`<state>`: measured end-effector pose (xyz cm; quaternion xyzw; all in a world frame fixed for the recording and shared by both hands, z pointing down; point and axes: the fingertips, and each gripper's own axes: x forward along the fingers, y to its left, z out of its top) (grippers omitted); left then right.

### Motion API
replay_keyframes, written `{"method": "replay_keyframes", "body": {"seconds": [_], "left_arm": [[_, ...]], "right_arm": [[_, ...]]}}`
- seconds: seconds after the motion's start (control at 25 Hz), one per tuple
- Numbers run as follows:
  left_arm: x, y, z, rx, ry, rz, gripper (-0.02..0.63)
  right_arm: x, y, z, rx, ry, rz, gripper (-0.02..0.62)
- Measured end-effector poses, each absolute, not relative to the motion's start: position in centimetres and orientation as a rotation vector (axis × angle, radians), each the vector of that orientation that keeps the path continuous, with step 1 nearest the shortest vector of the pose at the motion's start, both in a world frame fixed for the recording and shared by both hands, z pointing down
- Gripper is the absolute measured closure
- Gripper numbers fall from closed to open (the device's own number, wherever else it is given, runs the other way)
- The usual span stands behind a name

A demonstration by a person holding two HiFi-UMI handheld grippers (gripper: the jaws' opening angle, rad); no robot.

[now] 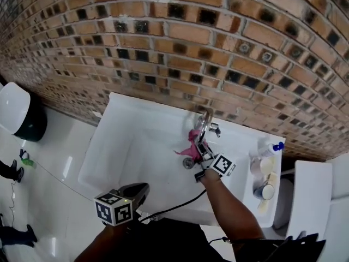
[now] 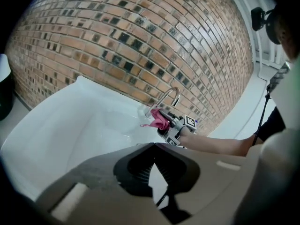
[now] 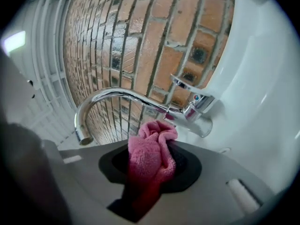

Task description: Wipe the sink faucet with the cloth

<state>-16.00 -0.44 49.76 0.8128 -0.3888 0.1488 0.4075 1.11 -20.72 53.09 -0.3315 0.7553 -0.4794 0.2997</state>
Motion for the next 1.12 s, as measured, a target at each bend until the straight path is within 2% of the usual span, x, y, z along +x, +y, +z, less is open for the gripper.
{"method": "replay_keyframes", "body": {"seconds": [0.12,0.32,0.52,0.8,1.12], "left_arm": [[-16.0,-1.2,49.0,2.092,-0.948,0.366,0.603],[-15.4,-1.6,47.6,2.171,-0.860,0.347,0.603],[-14.6,0.4,47.5,2.226,-0.726,0.345,0.603],[-13.7,2.6,48.6,2.257,-0.581,0.379,0.603],[-13.1,4.4,46.1,2.336,-0.543,0.336,0.603]], "right_arm": [[1.4,-17.8,52.8,-0.904,2.063,-1.316,0.471],[4.9,-11.9,53.9,-1.323,2.250,-1.309,0.470],[2.6,-5.7,49.8,-1.161,2.123,-1.305,0.468],[1.3,2.0,44.8,-1.378,2.349,-1.065,0.466],[0.5,7.2,40.9,-1.370,2.378,-0.925,0.466]]}}
